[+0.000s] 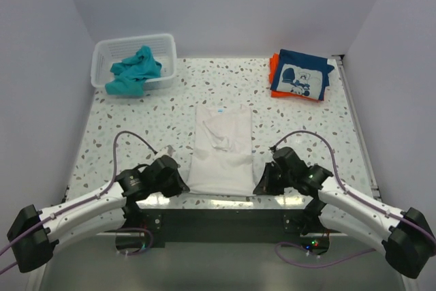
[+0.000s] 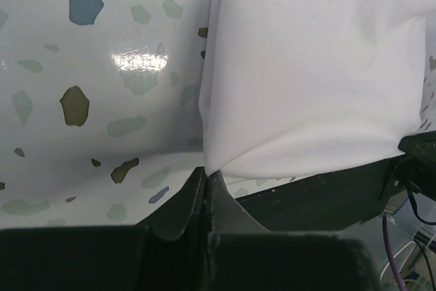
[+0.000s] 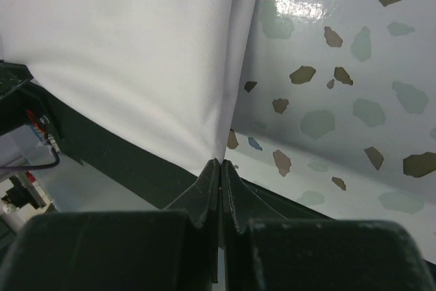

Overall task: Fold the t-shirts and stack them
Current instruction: Fold the tshirt

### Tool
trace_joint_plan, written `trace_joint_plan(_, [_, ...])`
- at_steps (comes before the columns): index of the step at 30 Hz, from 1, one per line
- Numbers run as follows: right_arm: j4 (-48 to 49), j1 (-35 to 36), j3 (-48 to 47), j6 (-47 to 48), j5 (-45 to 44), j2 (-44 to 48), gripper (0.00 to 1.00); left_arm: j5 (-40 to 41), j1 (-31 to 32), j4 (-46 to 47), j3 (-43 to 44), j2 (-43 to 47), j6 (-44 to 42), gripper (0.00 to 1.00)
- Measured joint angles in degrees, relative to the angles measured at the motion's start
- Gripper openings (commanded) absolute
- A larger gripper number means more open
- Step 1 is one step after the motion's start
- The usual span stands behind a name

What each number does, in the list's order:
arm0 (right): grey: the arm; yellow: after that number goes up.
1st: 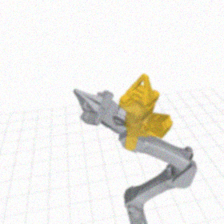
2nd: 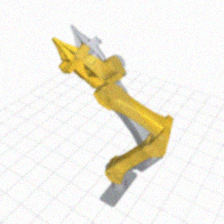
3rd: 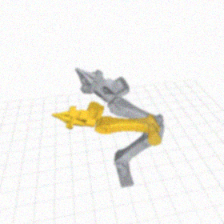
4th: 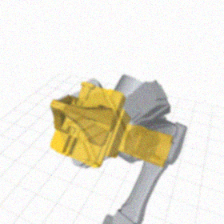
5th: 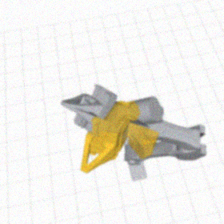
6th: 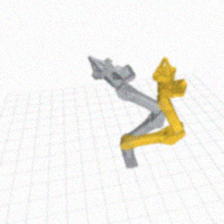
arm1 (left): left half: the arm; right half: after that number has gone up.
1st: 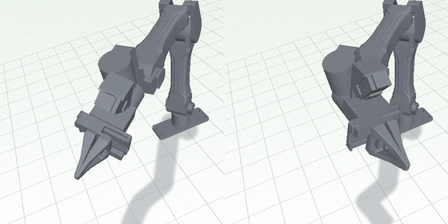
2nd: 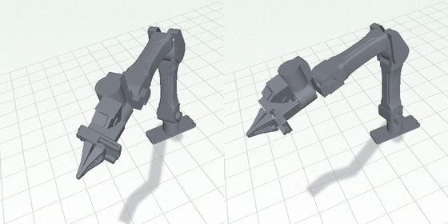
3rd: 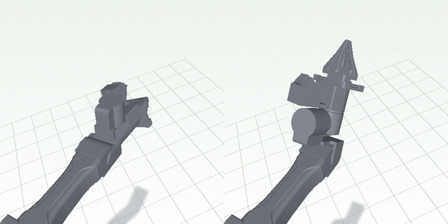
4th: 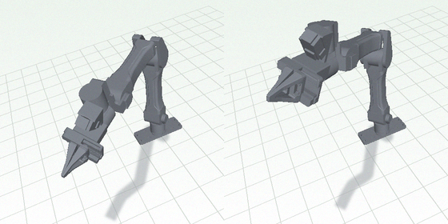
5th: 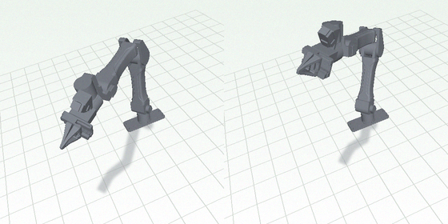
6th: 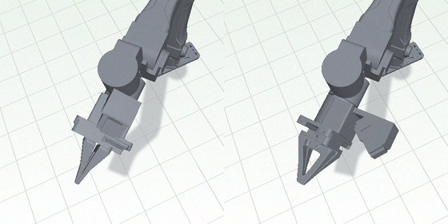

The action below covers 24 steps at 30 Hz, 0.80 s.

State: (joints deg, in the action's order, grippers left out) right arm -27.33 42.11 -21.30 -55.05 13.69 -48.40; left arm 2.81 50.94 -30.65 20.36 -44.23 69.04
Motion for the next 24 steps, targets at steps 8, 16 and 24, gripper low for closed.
trace_joint_plan(8, [-6.4,0.0,-7.6,2.6,-4.2,1.9,0.00,4.8,0.6,-5.2,7.1,-2.2,0.4,0.00])
trace_joint_plan(16, [-8.8,-2.1,-20.0,8.1,-9.7,-0.9,0.00,14.4,0.1,-9.9,21.9,-8.9,-0.8,0.00])
trace_joint_plan(24, [-7.0,-11.7,-25.6,13.1,-5.6,-6.5,0.00,14.9,-10.8,-9.4,30.5,-14.5,-7.9,0.00])
